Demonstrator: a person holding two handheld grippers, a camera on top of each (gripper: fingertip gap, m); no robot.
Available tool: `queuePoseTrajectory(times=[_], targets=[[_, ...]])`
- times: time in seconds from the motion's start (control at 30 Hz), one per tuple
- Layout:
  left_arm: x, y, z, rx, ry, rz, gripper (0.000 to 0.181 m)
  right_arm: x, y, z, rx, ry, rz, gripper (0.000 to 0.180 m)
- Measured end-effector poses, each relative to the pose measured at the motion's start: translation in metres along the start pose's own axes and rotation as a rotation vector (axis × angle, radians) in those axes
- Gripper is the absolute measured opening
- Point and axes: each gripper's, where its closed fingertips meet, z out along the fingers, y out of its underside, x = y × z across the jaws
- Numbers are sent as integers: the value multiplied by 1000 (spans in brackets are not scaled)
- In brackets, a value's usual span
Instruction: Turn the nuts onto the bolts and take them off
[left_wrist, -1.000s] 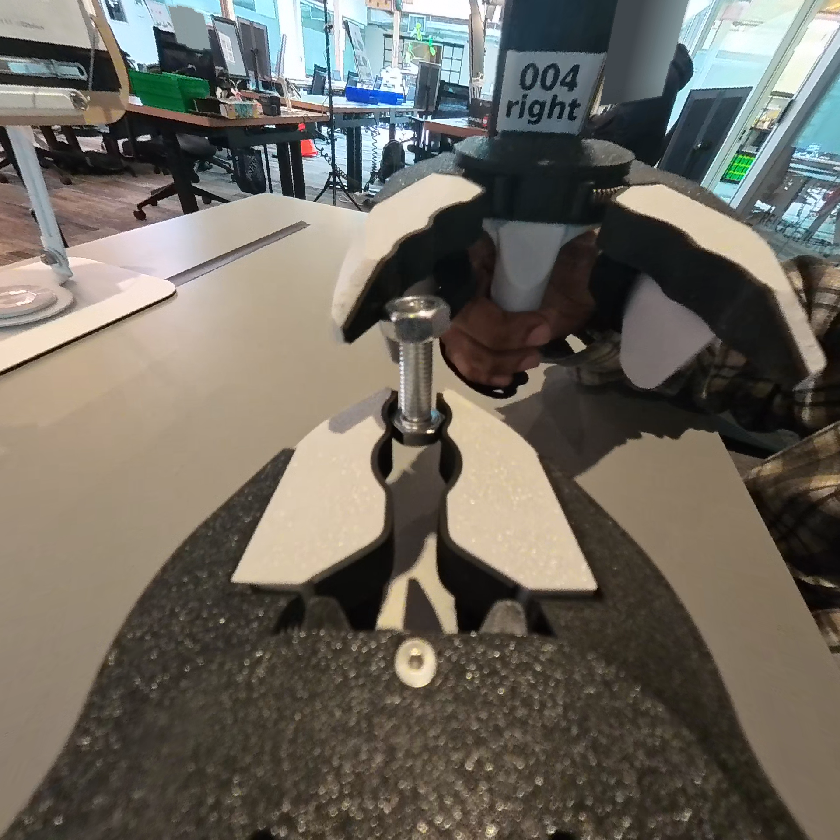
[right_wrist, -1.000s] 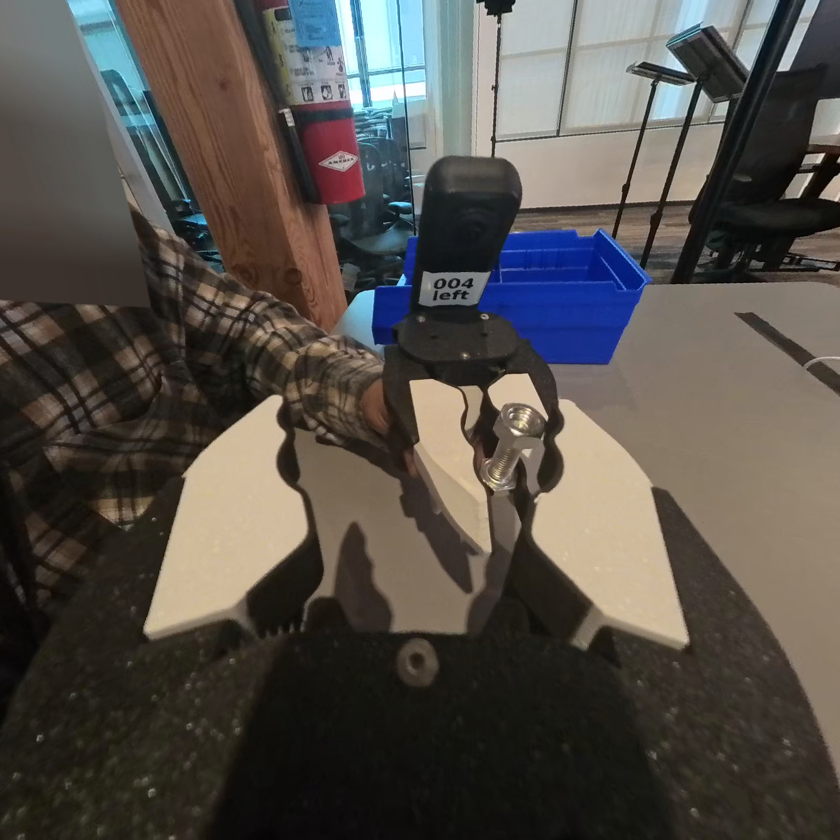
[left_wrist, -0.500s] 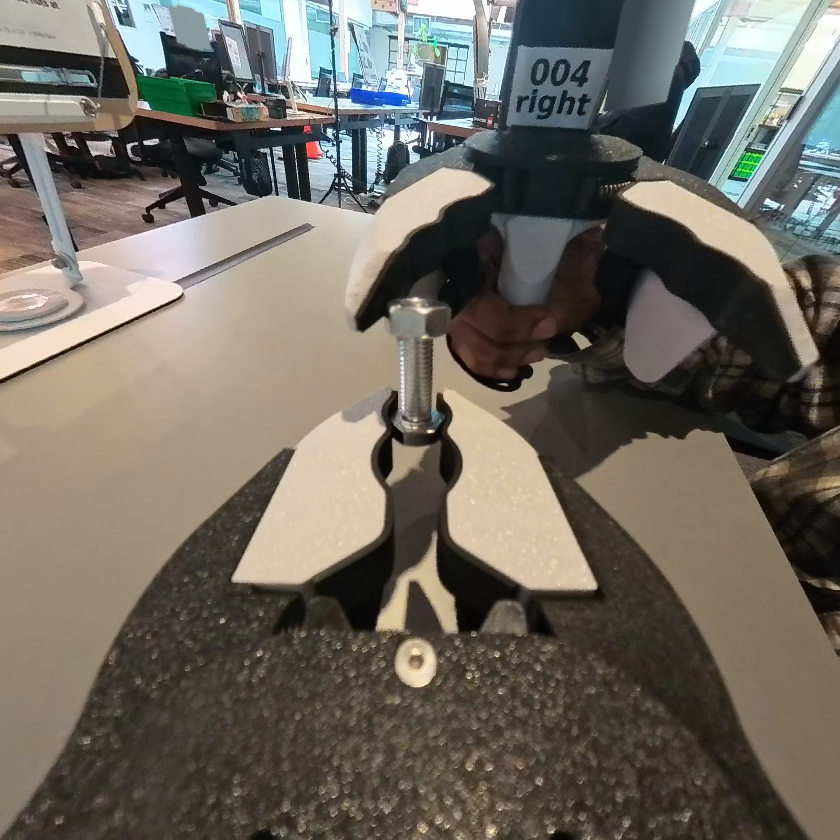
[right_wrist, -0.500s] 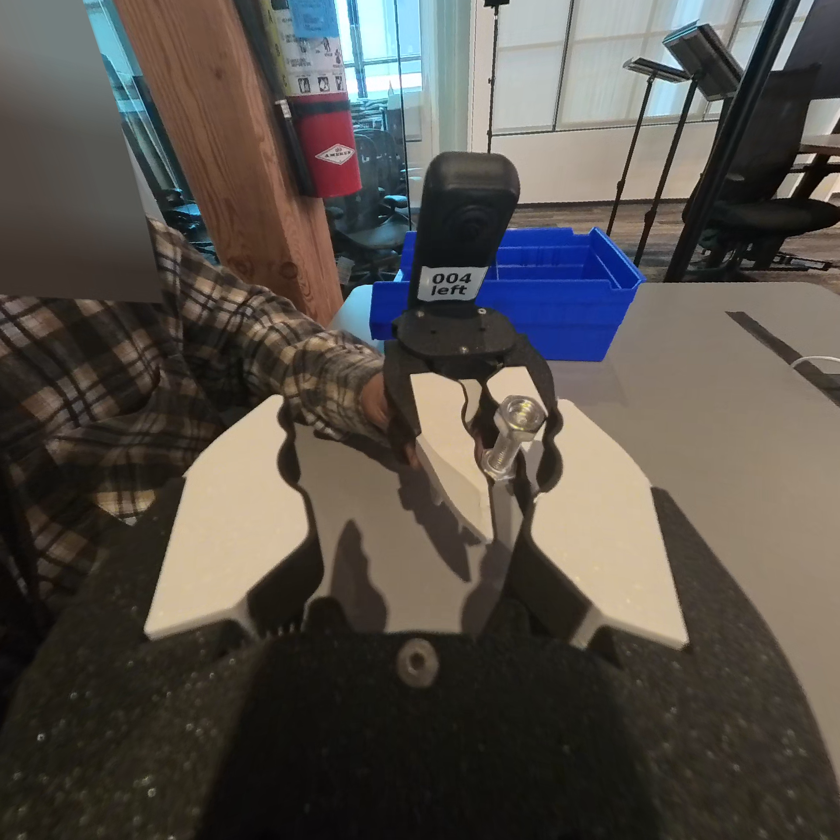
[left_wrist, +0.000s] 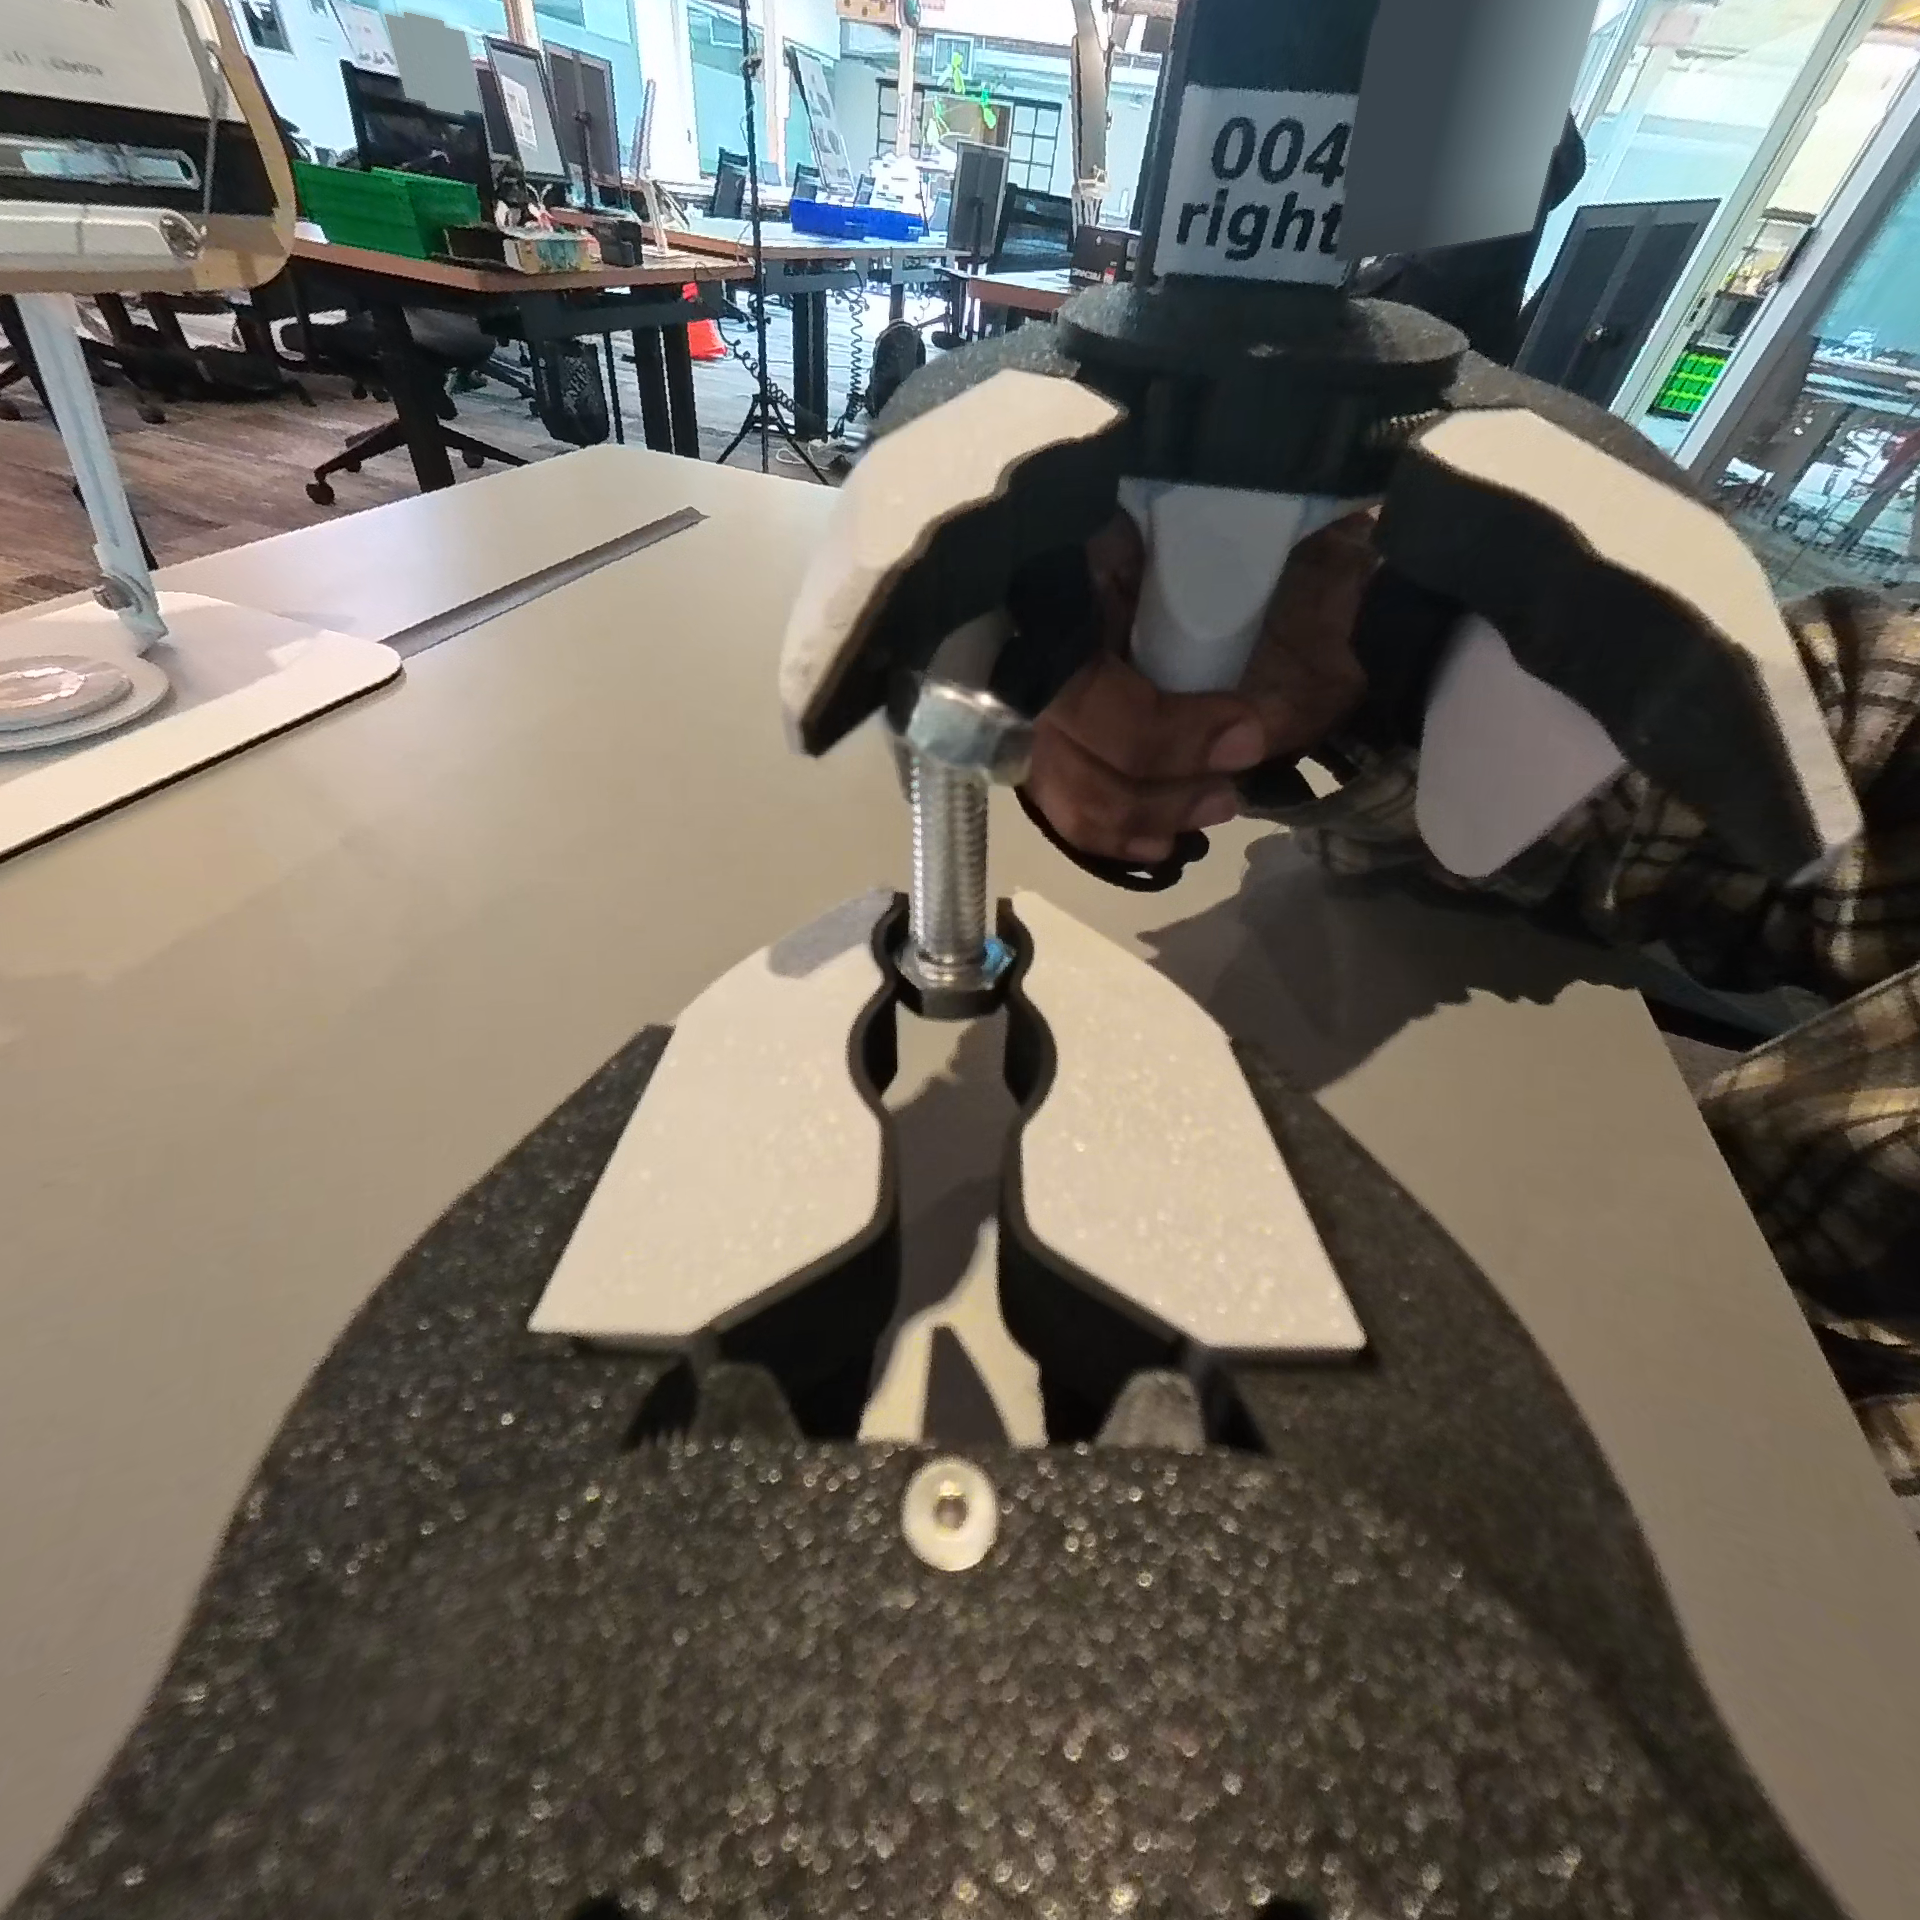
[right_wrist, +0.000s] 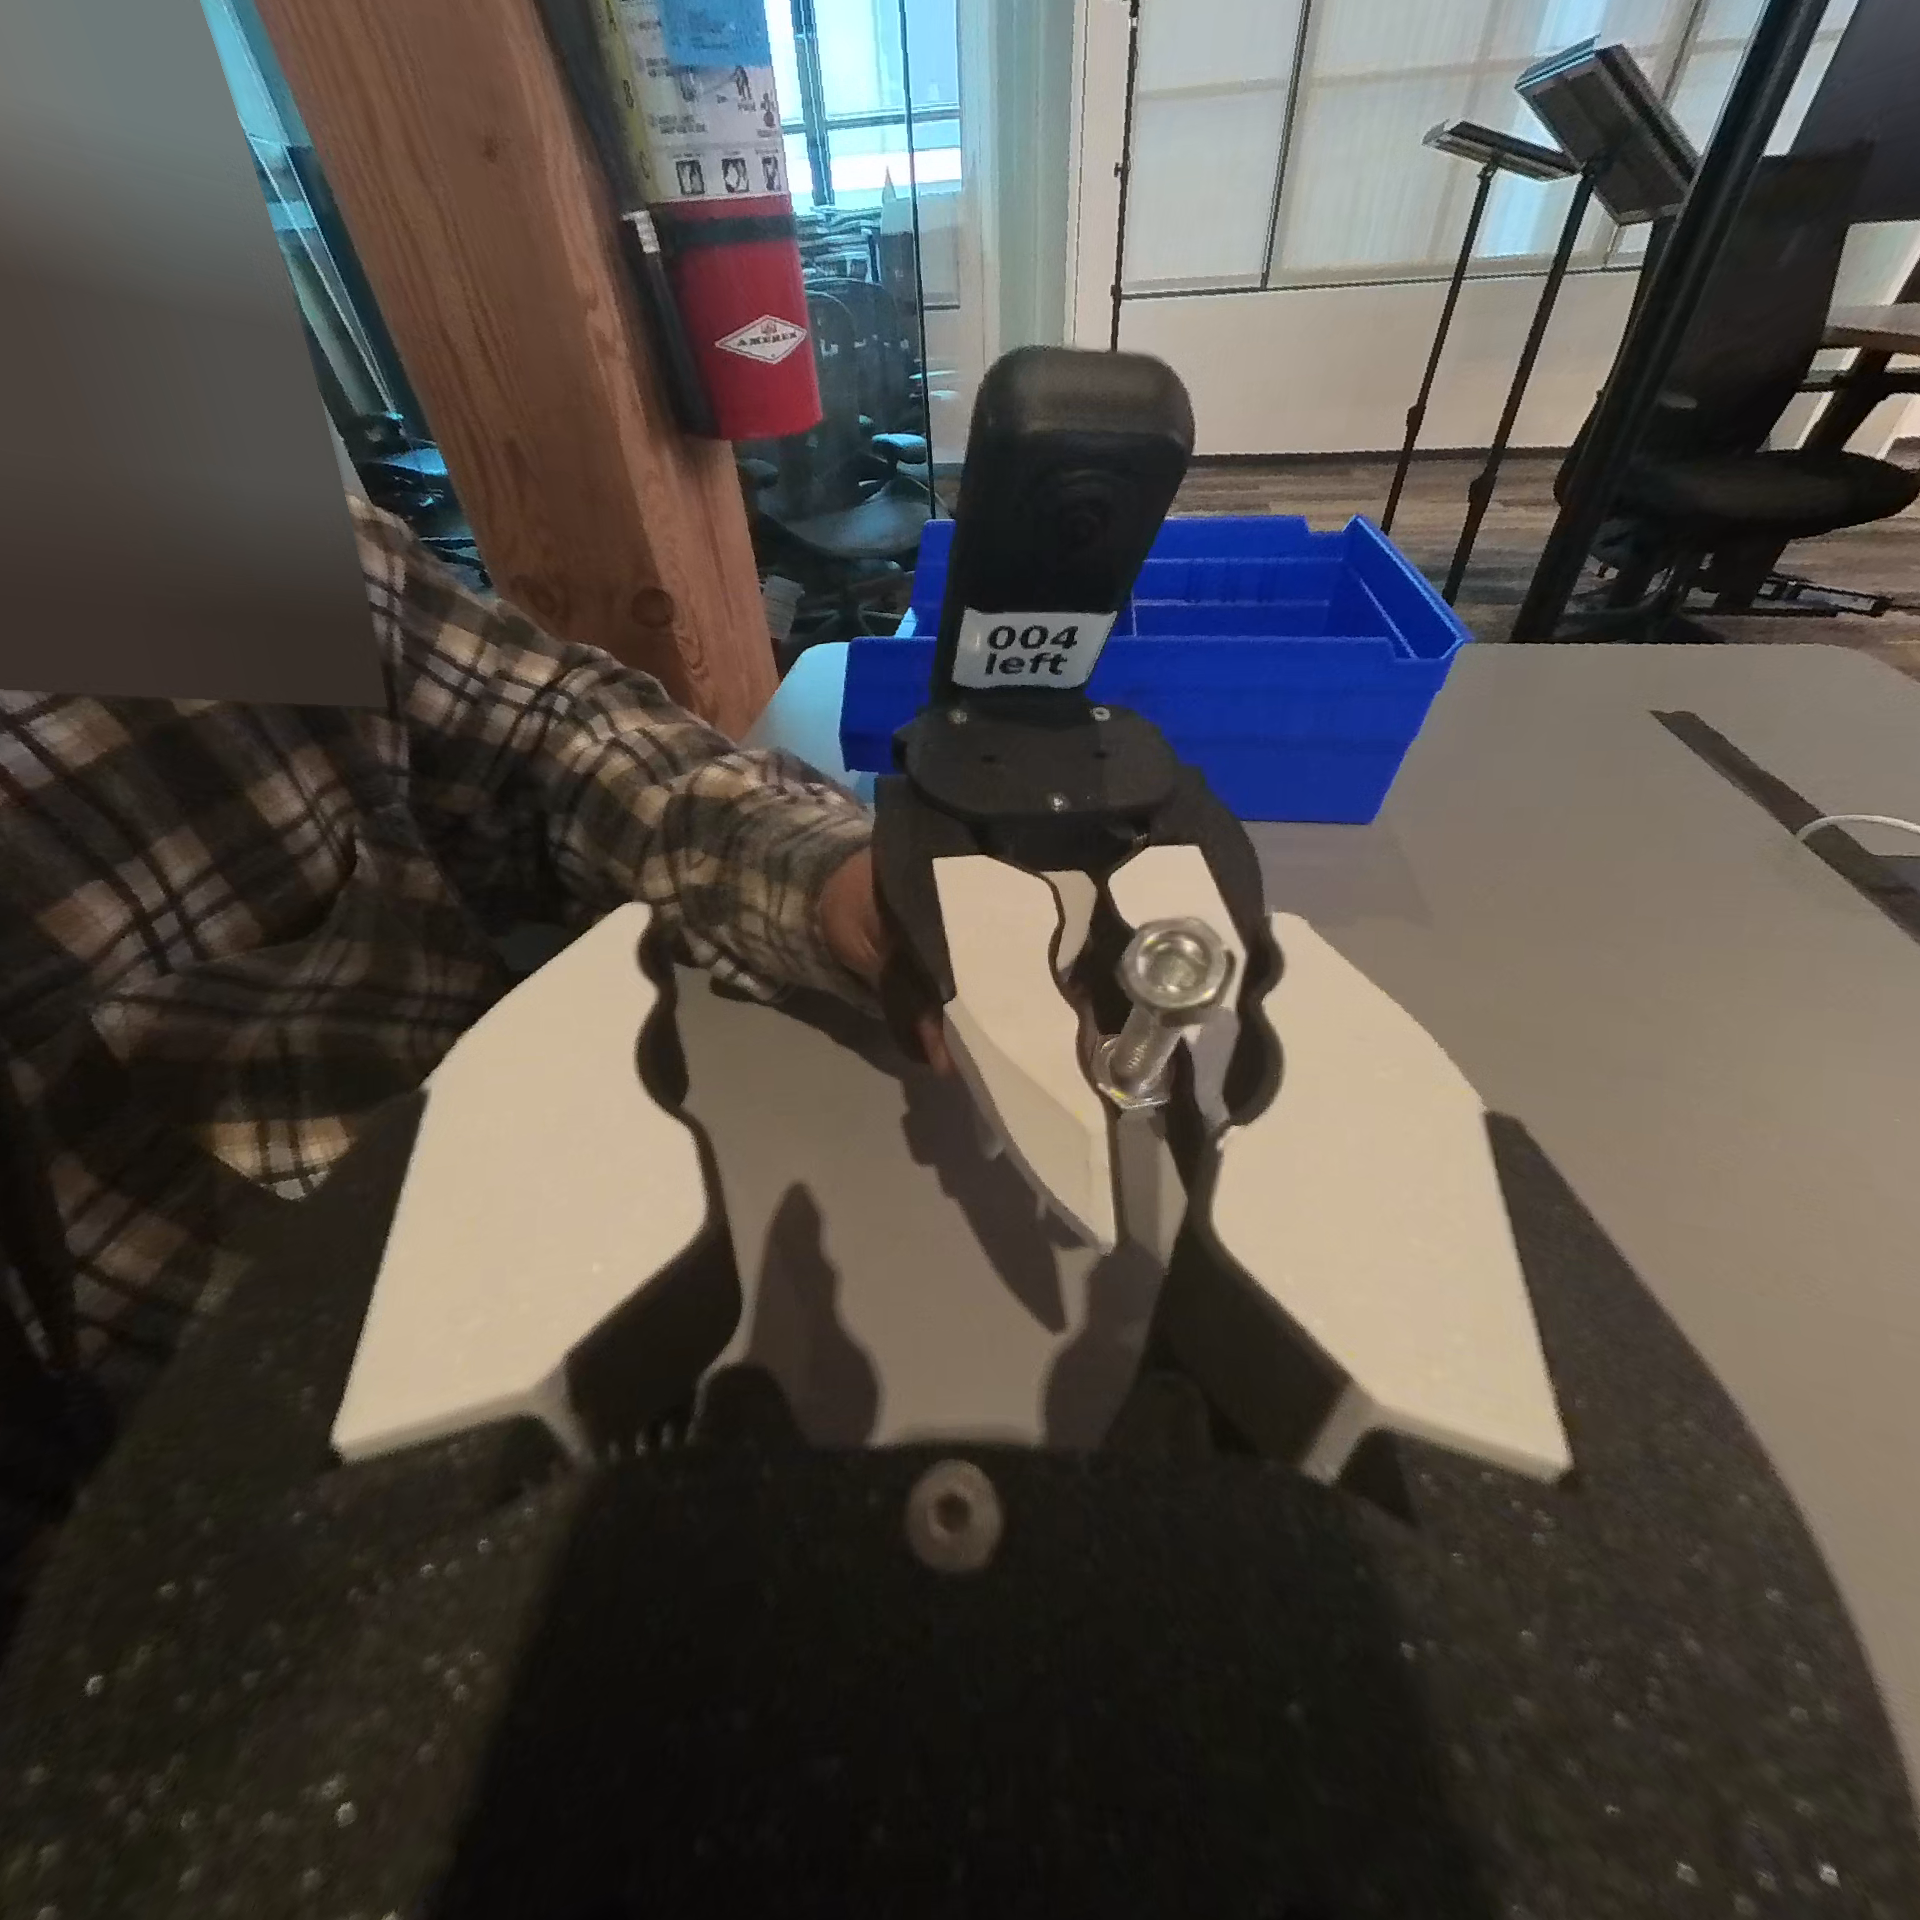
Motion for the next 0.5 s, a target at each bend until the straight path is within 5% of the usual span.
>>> queuePoseTrajectory(times=[0.13,0.33,0.5], targets=[[1,0,0,3,5,-2,15,8,-4,-3,23,39,1,100],[2,-2,0,17,20,-22,15,27,-6,-18,98,200,-53,57],[4,-1,1,20,35,-34,15,27,-1,-19,44,275,-190,41]])
